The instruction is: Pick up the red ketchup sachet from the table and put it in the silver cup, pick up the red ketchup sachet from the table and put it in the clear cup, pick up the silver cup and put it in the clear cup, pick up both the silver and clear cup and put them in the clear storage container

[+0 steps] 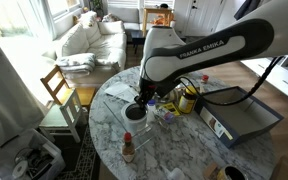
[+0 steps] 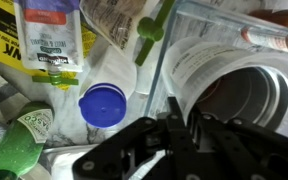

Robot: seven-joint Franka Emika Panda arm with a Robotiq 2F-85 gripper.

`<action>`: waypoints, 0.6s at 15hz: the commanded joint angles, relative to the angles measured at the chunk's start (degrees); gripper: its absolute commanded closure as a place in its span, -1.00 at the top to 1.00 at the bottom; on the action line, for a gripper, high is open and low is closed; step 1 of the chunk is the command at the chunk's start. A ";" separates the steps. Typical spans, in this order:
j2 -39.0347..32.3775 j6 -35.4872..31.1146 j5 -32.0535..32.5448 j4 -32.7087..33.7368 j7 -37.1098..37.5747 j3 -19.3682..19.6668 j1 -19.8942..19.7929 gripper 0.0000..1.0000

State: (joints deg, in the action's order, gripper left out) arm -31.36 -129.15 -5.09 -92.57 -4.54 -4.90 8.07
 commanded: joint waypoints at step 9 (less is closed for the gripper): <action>9.47 2.56 -2.97 2.25 -4.78 -2.89 -3.08 0.99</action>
State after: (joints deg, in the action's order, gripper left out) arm -27.27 -128.60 -5.06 -88.21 -5.27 -5.33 7.73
